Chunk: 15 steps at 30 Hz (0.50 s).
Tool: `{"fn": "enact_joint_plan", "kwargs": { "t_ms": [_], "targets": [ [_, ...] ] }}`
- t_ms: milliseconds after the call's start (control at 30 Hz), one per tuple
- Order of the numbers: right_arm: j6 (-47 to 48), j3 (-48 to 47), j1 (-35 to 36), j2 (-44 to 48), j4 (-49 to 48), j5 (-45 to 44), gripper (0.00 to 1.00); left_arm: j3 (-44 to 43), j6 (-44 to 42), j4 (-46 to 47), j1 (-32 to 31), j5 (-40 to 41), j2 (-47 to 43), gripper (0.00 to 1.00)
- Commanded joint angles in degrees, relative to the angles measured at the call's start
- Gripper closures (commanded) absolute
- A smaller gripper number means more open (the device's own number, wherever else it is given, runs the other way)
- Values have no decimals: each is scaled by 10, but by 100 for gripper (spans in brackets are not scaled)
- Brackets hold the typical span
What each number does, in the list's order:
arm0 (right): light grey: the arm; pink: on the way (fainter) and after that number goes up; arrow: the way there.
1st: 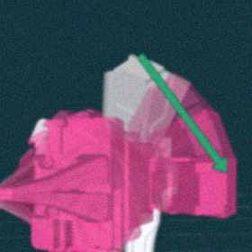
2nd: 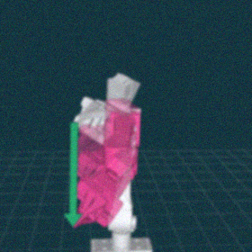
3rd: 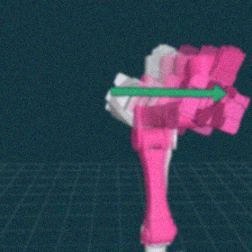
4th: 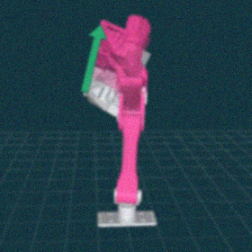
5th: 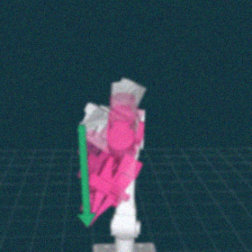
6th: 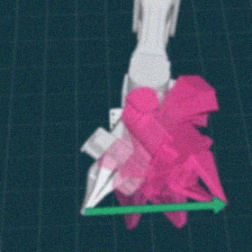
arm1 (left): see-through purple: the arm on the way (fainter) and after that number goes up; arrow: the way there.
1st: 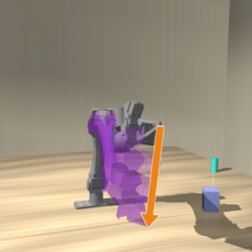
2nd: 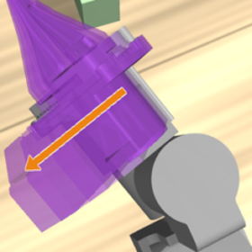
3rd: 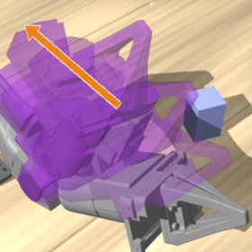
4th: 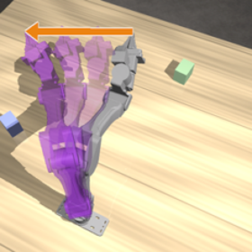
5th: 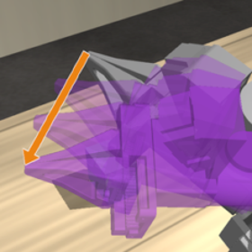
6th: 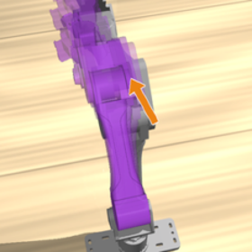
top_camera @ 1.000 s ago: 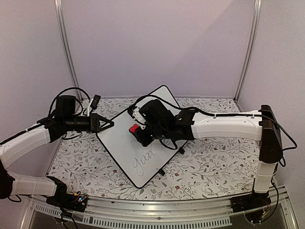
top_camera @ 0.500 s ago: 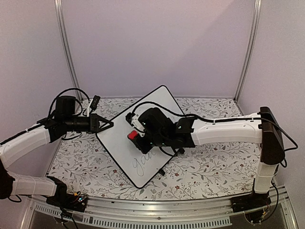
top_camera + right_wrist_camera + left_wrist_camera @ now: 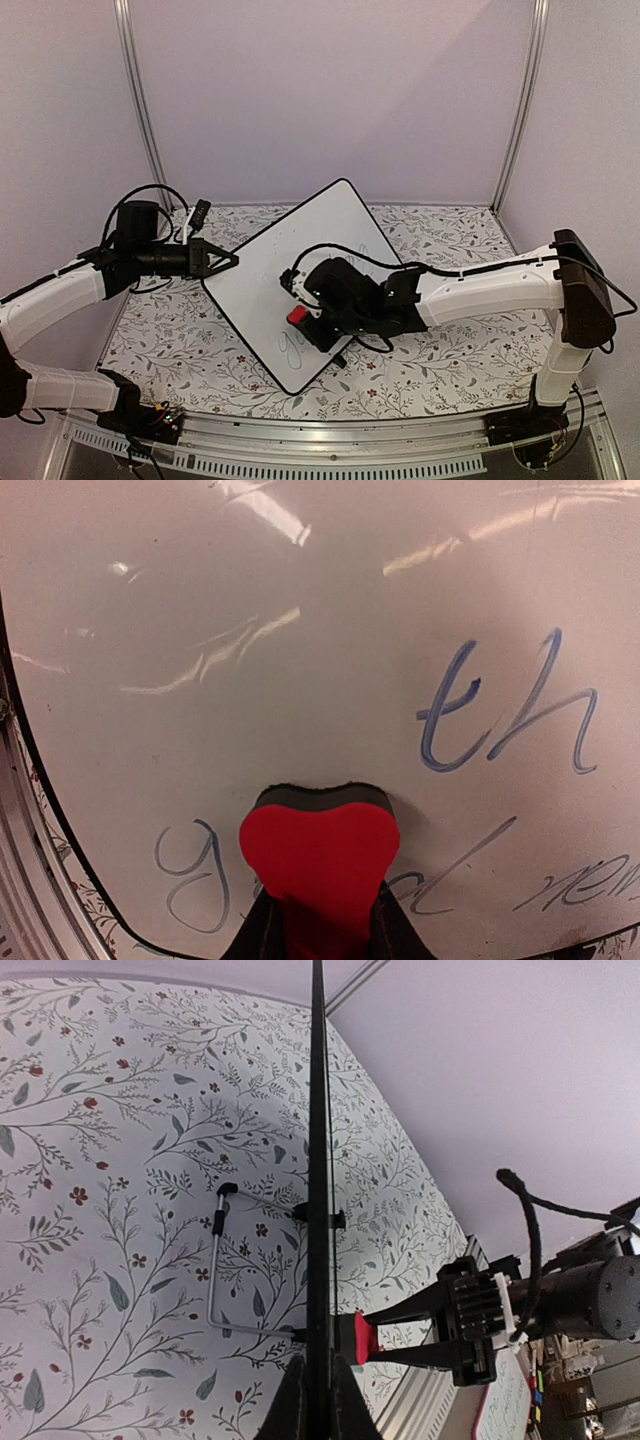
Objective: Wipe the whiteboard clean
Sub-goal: Erase the whiteboard at the center of the board.
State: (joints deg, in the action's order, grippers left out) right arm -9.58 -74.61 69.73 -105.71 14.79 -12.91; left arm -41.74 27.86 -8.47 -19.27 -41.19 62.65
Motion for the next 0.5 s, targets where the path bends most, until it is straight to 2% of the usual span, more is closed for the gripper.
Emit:
{"fn": "enact_joint_plan", "kwargs": {
  "t_ms": [0, 467],
  "targets": [
    [-18, 26, -31, 14, 30, -16, 100, 5, -10, 10, -3, -18, -1, 100],
    [6, -33, -46, -13, 28, -10, 100, 5, -10, 11, -3, -19, -1, 100]
  ]
}}
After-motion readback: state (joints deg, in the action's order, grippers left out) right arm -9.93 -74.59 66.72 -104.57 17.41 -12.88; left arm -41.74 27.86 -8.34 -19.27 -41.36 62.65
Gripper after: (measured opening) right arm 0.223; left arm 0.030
